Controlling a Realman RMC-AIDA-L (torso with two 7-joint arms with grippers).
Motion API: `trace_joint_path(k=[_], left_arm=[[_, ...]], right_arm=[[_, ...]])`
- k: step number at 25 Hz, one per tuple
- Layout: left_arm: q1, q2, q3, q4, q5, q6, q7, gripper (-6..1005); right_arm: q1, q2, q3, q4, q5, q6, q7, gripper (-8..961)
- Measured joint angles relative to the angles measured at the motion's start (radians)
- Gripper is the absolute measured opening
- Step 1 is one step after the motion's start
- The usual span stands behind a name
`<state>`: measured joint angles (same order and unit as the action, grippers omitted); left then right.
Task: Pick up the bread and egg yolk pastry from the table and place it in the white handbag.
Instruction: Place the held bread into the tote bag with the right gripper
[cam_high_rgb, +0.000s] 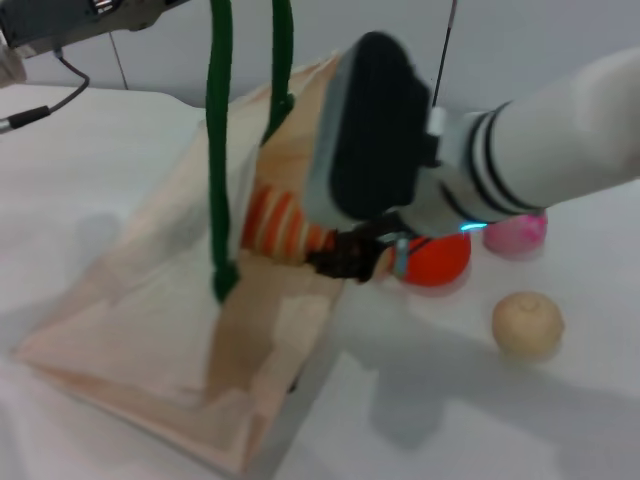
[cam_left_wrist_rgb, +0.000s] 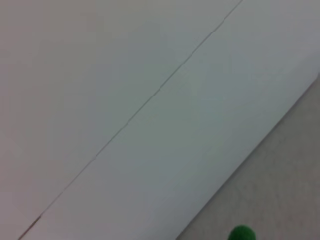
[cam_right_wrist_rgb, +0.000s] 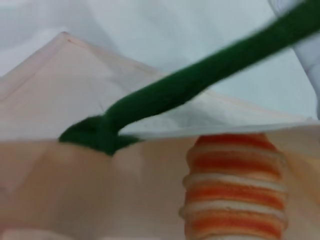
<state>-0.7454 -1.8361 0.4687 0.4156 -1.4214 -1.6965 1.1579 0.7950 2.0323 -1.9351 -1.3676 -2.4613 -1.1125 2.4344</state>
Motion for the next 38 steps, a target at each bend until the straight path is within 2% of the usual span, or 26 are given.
trace_joint_path(k=[9,14,23,32,38], left_arm=[[-0.028,-0.006,0.004,0.0,0.01,0.004,-0.008,116],[-0.023,-0.006,0.004,0.0,0.012,-0.001,-0.014,116],[-0.067,-0.02,0.005,-0.001,0.008,-0.088,-0.021,116],[-0.083,-0.026,-0.002,-0.002,-0.001,-0.166,-0.025,116],[-0.067,-0.023,-0.008,-0.002,-0.036,-0.201,-0.03,116]], right_arm=[[0.066,0.002,-0.192,0.028,-0.067,0.187,0.087,429],[0.045,0.002,-0.225,-0.013,-0.133,0.229,0.107,425],[0.056,0.005,-0.305,0.077,-0.156,0.359,0.109,417],[0.084,0.006,-0.406,0.199,-0.151,0.621,0.106,401],[0.09,0.01,-0.405,0.278,-0.142,0.73,0.118,398]])
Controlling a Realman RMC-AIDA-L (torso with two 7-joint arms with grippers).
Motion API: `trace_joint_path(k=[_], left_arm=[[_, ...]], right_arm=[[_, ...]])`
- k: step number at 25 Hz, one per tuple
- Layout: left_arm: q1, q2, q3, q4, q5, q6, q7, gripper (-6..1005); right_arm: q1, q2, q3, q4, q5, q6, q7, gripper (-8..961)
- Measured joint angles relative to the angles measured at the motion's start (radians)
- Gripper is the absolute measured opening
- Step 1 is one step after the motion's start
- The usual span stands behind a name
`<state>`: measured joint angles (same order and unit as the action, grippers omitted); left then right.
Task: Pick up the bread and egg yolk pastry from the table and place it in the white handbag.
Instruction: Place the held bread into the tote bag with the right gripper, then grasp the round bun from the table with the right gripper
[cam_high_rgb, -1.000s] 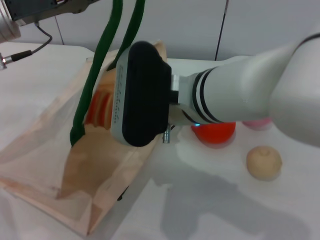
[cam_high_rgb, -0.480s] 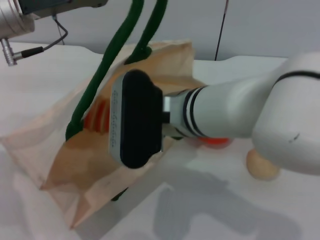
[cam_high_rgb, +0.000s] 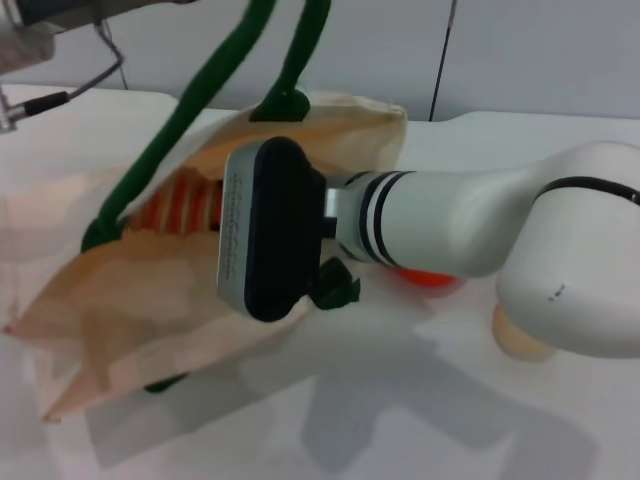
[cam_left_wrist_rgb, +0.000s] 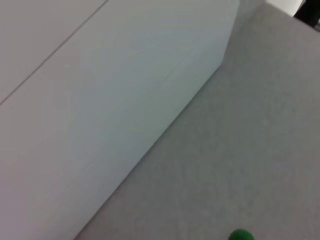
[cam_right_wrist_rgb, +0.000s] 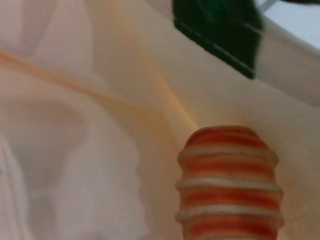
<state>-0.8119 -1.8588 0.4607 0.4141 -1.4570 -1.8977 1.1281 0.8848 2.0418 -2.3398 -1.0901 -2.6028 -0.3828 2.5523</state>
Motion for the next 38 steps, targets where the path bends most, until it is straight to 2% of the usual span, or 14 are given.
trace_joint_path(k=[2,8,15,18,32,34,38], left_arm=[[0.016,0.004,-0.001,0.0,-0.02,-0.01,0.0,116],[0.062,0.023,-0.002,0.003,-0.06,-0.012,0.001,116],[0.105,0.041,-0.016,0.001,-0.092,0.0,0.006,116],[0.123,0.045,-0.026,0.001,-0.095,0.032,0.008,116],[0.183,0.047,-0.031,0.002,-0.096,0.184,0.037,116],[0.19,0.047,-0.031,0.002,-0.096,0.193,0.037,116],[0.198,0.047,-0.041,0.002,-0.096,0.198,0.037,116]], right_arm=[[-0.004,0.0,-0.002,0.029,0.02,0.069,0.016,397],[-0.011,-0.006,0.005,0.026,0.089,0.097,0.017,487],[-0.059,-0.012,0.031,-0.046,0.101,0.071,0.014,793],[-0.101,-0.014,0.073,-0.111,0.094,0.005,0.008,902],[-0.396,-0.018,0.296,-0.39,0.091,-0.229,-0.139,900],[-0.455,-0.018,0.346,-0.425,0.092,-0.257,-0.156,899],[-0.525,-0.017,0.456,-0.459,0.099,-0.342,-0.164,899]])
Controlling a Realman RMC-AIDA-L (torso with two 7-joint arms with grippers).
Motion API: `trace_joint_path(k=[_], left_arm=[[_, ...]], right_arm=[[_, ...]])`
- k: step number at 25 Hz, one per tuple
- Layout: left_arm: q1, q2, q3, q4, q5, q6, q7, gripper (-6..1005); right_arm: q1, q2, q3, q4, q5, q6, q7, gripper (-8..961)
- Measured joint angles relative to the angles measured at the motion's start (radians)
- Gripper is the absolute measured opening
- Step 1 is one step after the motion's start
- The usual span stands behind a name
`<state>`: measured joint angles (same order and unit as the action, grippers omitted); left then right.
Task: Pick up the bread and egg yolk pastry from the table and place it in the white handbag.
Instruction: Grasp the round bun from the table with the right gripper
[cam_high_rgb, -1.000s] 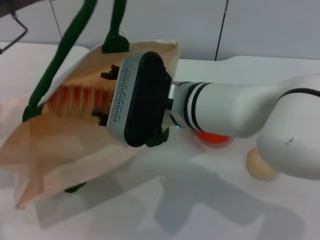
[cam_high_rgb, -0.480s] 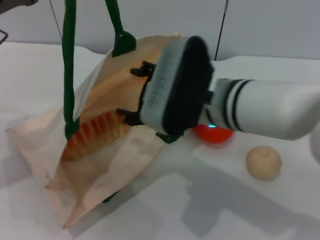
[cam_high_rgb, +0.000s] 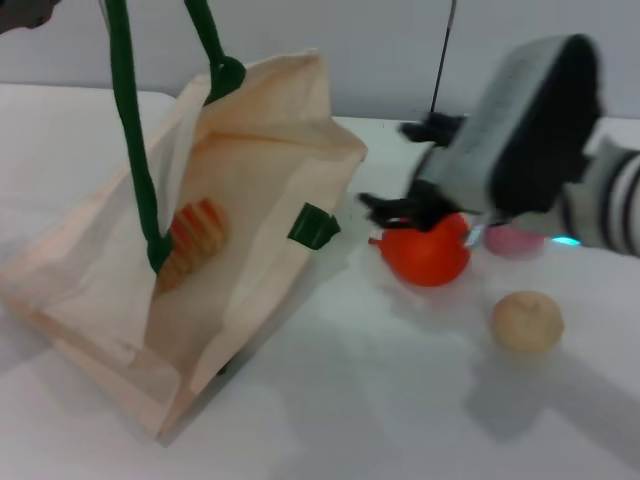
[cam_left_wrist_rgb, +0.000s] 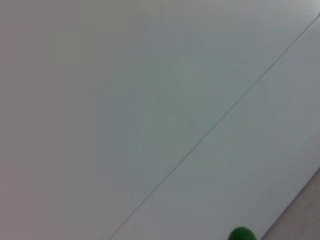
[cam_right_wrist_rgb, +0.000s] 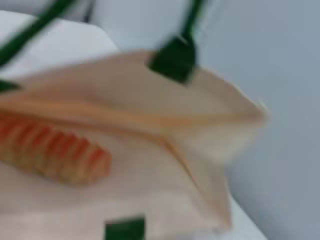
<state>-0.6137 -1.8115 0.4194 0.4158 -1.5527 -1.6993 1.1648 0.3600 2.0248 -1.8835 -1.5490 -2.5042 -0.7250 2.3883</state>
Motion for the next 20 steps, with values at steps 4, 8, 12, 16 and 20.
trace_joint_path(k=[4,8,12,16,20], left_arm=[[0.001,0.0,-0.003,0.0,0.0,0.0,-0.001,116],[0.002,0.004,-0.006,0.0,0.0,-0.005,-0.005,116],[0.008,0.007,-0.016,-0.001,0.0,-0.008,-0.007,116],[0.01,0.008,-0.016,-0.001,0.0,-0.008,-0.007,116],[0.012,0.008,-0.016,-0.002,0.0,-0.008,-0.006,116]], right_arm=[[-0.03,0.0,0.092,-0.009,0.03,-0.111,-0.001,898],[-0.033,-0.001,0.173,0.022,0.075,-0.238,-0.023,897],[-0.026,0.001,0.259,0.07,0.129,-0.345,-0.068,897],[0.02,0.0,0.314,0.185,0.138,-0.411,-0.085,896],[0.08,-0.001,0.328,0.291,0.135,-0.433,-0.093,895]])
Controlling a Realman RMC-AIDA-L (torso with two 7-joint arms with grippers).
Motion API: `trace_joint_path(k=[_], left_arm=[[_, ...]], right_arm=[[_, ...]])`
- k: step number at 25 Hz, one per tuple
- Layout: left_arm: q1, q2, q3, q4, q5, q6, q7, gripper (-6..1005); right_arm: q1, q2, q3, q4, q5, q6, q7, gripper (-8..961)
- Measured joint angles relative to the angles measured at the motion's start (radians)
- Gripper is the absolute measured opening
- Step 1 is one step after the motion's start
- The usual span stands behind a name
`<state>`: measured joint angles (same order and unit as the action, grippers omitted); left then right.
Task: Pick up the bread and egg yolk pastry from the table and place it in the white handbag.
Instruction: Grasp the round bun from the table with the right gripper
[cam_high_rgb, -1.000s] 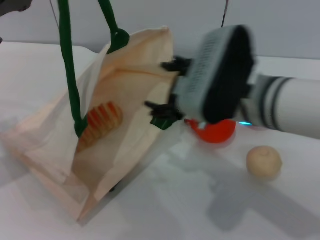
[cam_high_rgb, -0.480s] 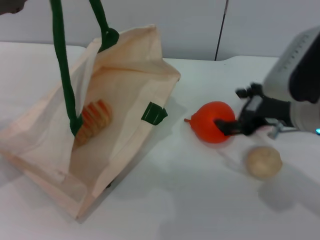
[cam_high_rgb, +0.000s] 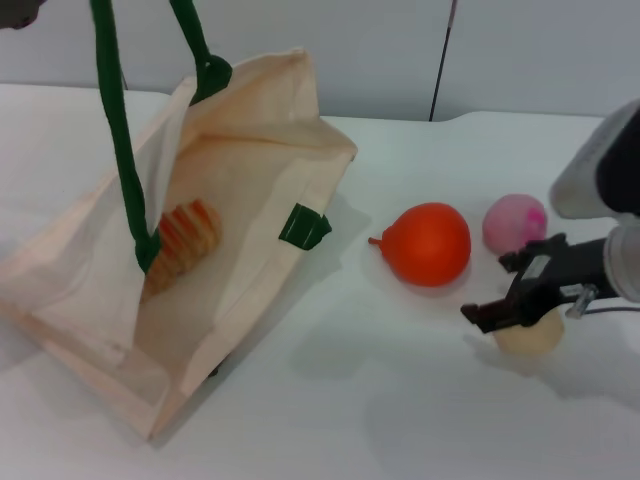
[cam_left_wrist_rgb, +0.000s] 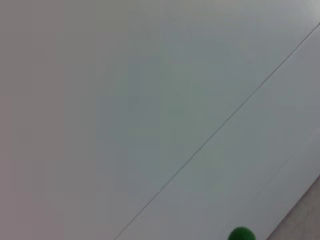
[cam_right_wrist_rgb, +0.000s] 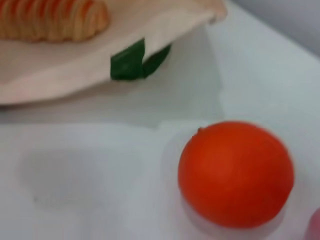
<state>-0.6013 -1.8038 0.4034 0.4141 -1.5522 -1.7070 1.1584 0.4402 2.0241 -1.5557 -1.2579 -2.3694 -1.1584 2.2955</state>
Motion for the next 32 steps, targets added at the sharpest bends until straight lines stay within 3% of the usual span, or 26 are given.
trace_joint_path(k=[7,15,32], left_arm=[[0.0,0.0,0.0,0.0,0.0,-0.002,0.0,116],[0.0,0.001,0.0,0.0,0.0,-0.002,0.0,116],[0.001,0.002,0.0,0.0,0.0,-0.002,-0.002,123]], right_arm=[[0.061,-0.001,0.055,0.113,-0.02,-0.04,-0.009,894],[0.062,0.003,0.138,0.119,-0.11,-0.105,0.003,893],[0.058,0.005,0.154,0.083,-0.156,-0.164,0.023,839]])
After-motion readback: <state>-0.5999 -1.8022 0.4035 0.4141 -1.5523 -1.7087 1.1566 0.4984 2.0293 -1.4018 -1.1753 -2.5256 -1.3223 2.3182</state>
